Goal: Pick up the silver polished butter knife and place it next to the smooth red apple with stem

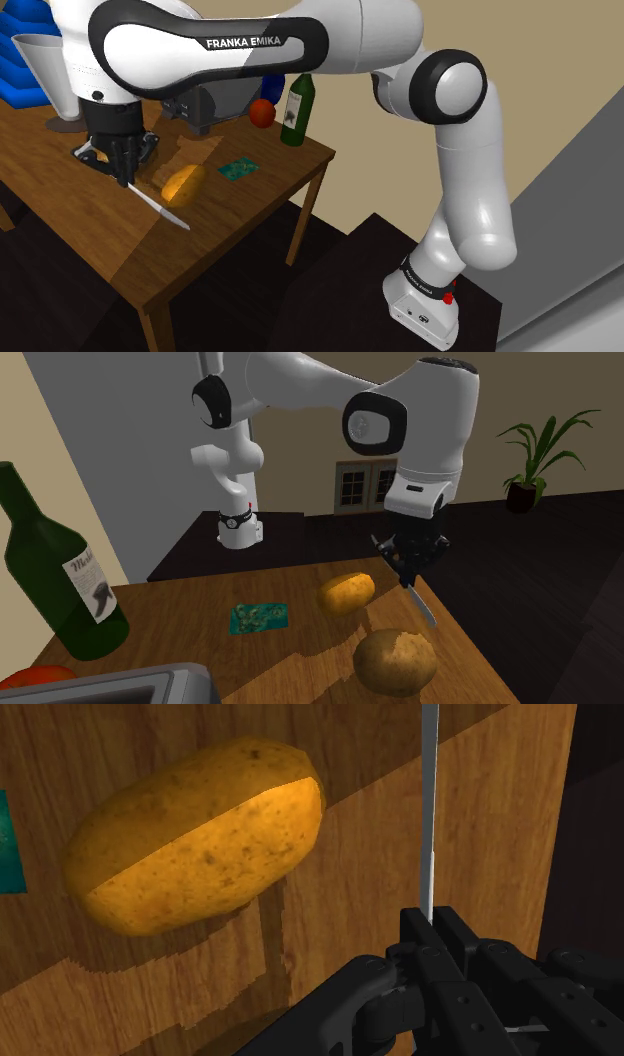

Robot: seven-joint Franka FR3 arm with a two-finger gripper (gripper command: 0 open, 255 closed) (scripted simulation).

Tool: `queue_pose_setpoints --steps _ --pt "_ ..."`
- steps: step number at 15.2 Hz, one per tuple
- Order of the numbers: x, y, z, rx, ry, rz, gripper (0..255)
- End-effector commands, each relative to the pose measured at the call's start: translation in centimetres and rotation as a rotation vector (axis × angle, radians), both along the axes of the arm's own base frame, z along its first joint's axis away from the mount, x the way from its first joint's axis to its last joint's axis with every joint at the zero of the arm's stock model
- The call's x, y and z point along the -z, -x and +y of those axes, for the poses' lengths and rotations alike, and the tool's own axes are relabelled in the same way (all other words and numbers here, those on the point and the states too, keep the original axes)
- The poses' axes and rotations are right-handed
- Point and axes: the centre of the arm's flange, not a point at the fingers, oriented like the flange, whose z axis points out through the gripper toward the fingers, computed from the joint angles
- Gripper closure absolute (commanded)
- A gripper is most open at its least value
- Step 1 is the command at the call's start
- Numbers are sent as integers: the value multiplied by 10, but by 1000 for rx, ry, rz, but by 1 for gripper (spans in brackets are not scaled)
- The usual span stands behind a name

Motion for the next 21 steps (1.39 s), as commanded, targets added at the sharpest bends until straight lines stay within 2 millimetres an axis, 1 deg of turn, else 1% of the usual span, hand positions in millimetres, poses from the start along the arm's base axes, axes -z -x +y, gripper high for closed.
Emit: queue_pose_setpoints --steps 1,21 --pt "-11 0 0 0 0 0 255" --pt "-117 0 0 0 0 0 255"
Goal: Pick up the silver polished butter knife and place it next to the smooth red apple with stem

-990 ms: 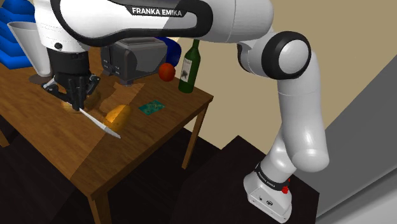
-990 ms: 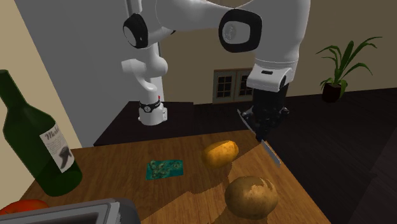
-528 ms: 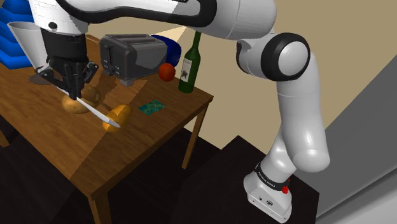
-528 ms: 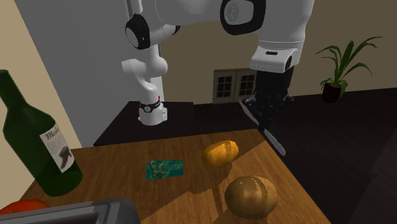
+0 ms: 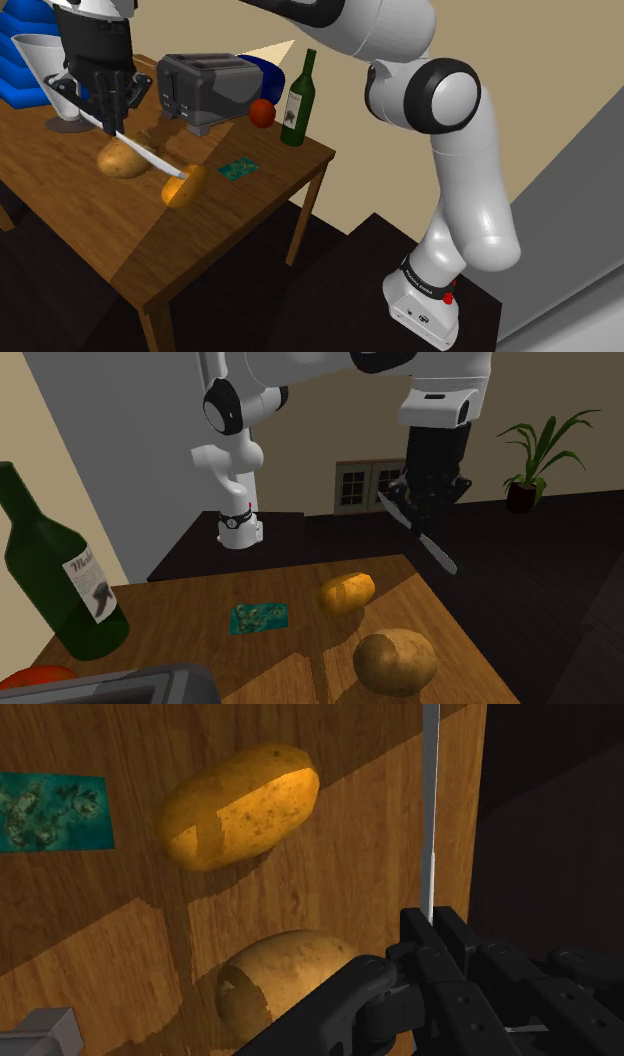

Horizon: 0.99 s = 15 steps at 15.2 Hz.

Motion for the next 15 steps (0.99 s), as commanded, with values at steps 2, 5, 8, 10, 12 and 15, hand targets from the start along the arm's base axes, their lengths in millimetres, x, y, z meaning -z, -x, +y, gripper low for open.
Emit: queue_pose_setpoints --steps 2,5,8,10,12,15 --pt "-14 0 -1 0 1 1 255" --pt "-14 -18 -36 0 1 1 255" --pt "-14 -36 -71 0 1 1 255" --pt "-14 -48 -95 0 1 1 255" --pt "-14 -60 -118 0 1 1 255" --pt "-14 -77 -154 0 1 1 255"
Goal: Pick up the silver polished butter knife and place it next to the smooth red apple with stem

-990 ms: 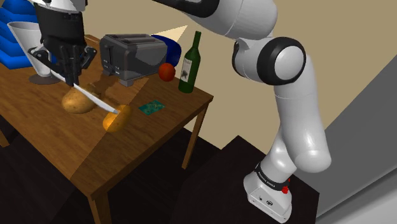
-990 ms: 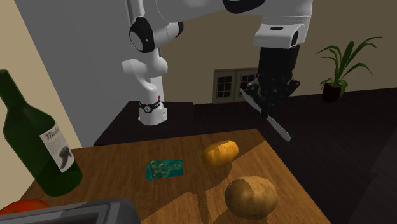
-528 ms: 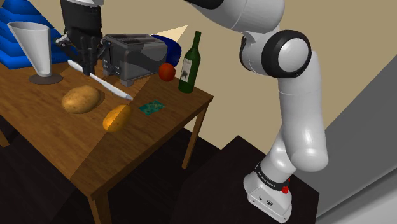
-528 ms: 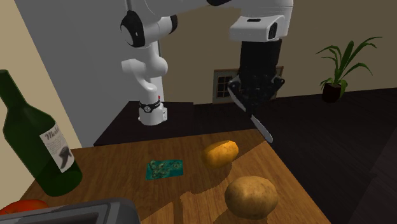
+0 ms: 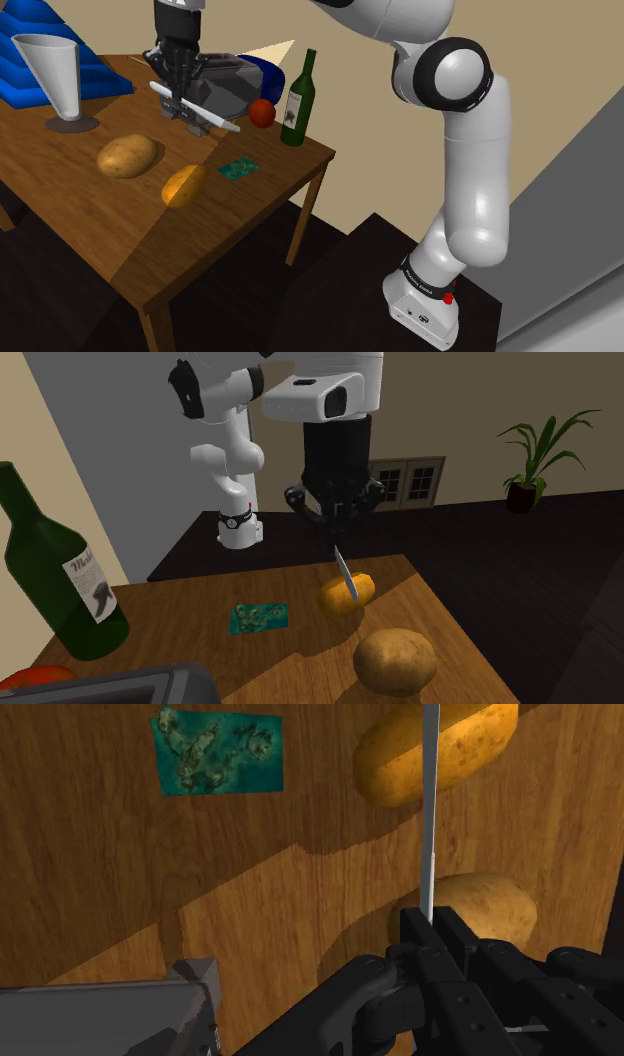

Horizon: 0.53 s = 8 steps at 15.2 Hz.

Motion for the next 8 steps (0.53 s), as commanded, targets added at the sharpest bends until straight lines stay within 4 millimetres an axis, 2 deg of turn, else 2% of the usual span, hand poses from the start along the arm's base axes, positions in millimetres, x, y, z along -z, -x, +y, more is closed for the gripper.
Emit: queue_pose_setpoints --steps 1,8 --pt "3 -11 -22 -1 0 0 255" --pt "3 -52 -105 -1 0 0 255"
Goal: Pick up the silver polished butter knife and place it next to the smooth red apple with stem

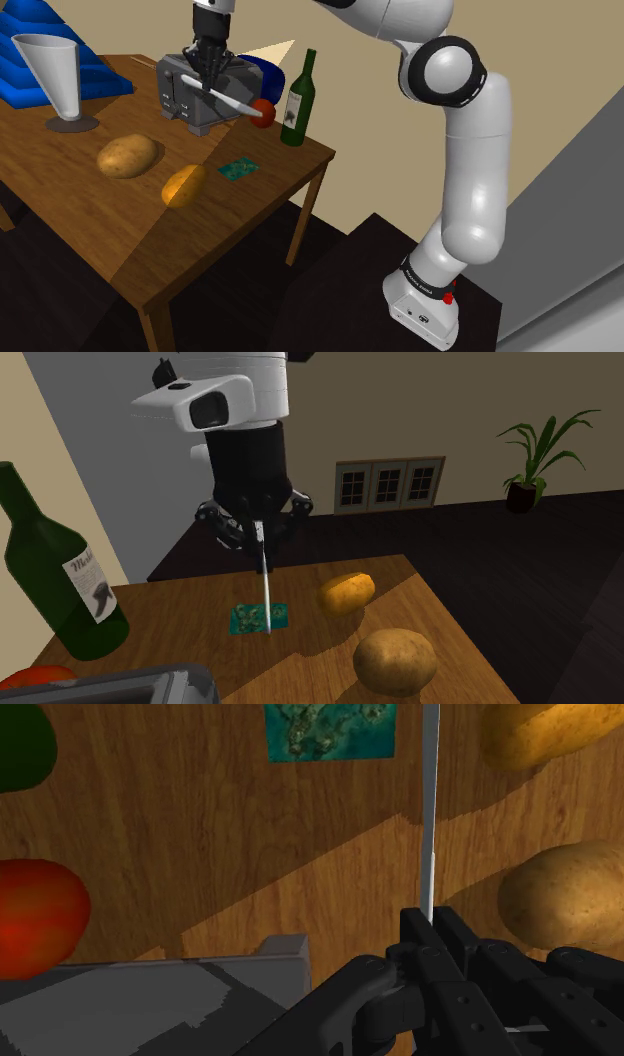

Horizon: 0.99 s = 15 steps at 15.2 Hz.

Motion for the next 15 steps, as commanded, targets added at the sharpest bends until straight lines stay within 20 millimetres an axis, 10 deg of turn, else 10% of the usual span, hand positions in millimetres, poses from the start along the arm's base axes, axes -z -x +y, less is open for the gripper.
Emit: queue_pose_setpoints --steps 1,5,15 --pt "2 -15 -25 -1 0 0 255" --pt "2 -35 -66 -1 0 0 255" --pt "55 -35 -66 -1 0 0 255"
